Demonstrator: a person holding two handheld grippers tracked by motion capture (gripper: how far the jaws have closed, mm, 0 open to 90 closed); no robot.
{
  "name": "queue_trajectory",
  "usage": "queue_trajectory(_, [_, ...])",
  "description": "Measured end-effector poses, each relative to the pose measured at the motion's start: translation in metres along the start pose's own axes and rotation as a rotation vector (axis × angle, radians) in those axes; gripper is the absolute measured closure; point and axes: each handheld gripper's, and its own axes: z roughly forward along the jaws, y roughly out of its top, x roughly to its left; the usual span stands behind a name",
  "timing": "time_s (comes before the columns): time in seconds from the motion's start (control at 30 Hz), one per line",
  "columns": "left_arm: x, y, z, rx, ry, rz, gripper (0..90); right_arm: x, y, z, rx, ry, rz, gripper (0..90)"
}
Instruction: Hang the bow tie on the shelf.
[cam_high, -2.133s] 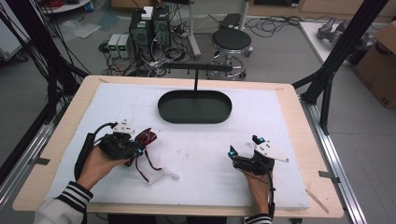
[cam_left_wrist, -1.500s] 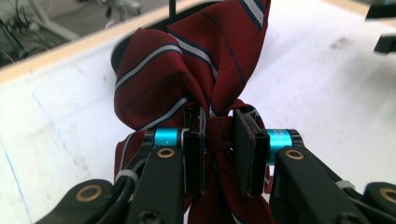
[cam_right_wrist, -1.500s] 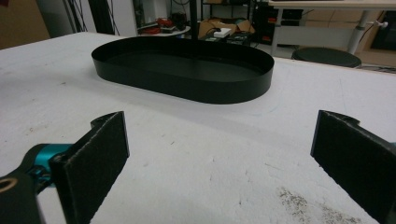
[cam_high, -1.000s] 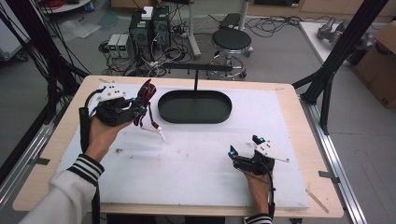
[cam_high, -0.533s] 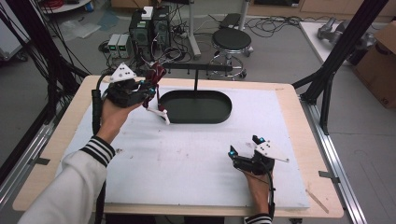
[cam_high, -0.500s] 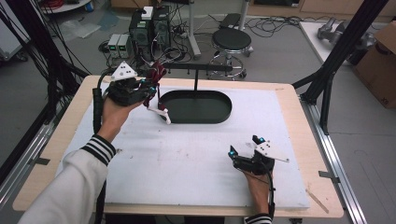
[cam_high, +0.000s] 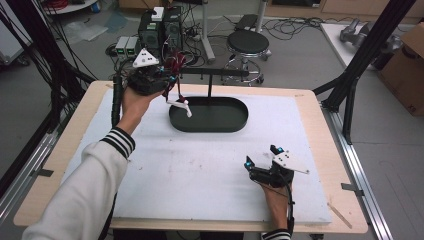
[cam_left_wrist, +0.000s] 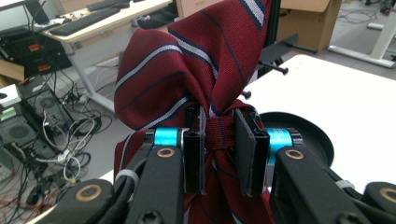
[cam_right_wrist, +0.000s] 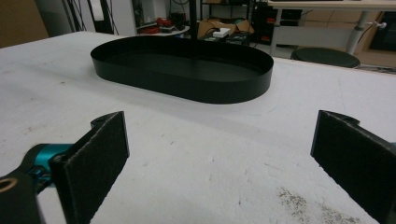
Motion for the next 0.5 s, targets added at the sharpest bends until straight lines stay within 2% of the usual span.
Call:
queue_trajectory(0.37, [0.009, 0.011, 0.022, -0.012, 0.021, -0.008, 74.5, -0.001, 0.0, 0.0, -0.002, 0.001, 0.0, 3.2])
queue_trajectory(0.5, [0.013, 0.012, 0.028, -0.027, 0.051, -0.009, 74.5, -0.001, 0.0, 0.0, -0.003, 0.001, 0.0, 3.2])
